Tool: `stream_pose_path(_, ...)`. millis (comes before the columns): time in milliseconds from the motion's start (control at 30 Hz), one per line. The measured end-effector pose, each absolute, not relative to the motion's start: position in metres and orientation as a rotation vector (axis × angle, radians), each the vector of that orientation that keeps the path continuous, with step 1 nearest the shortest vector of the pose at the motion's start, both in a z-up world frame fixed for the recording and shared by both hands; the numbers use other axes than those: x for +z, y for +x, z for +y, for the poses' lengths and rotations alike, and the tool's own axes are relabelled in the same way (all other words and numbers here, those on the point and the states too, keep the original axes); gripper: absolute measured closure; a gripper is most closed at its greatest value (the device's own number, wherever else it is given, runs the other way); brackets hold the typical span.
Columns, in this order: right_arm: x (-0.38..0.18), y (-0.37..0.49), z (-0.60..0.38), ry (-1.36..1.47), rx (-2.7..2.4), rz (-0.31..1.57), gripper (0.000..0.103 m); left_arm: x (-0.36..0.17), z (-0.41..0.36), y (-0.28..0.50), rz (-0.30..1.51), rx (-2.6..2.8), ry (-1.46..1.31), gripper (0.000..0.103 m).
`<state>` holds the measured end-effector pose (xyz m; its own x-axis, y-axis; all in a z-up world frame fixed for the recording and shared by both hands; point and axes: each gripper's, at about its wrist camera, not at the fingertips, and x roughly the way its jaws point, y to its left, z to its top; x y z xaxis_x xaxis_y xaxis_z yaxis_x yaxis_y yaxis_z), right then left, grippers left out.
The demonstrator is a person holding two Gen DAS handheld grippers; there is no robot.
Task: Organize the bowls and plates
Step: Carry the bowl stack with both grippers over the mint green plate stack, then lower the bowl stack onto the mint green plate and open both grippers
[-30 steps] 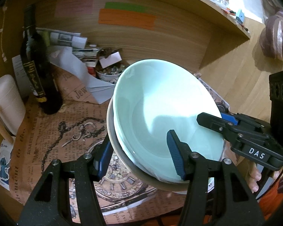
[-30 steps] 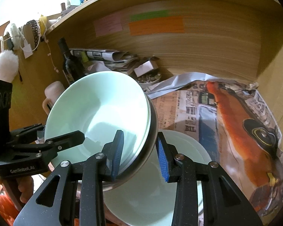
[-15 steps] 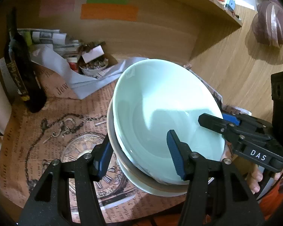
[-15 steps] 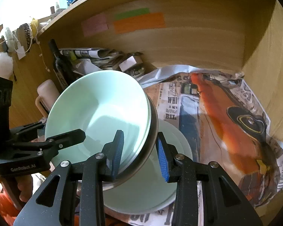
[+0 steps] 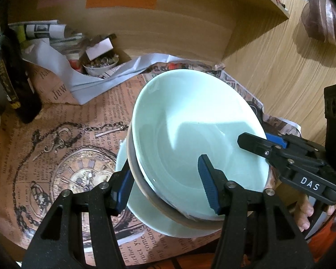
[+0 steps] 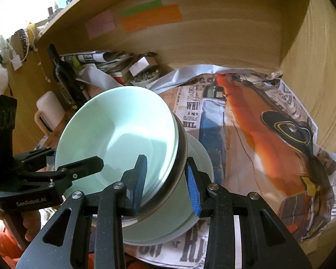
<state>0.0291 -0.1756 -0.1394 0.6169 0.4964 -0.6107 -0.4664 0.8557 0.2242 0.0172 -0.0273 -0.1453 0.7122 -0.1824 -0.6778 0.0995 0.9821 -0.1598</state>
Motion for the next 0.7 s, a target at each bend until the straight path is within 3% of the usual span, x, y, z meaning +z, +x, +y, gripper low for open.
stream_pose_path(700,-0.156,0.04,-0.184,0.078,0.556,0.72,0.07,-0.155,-0.03,0.023,0.744,-0.173,-0.122,0.046)
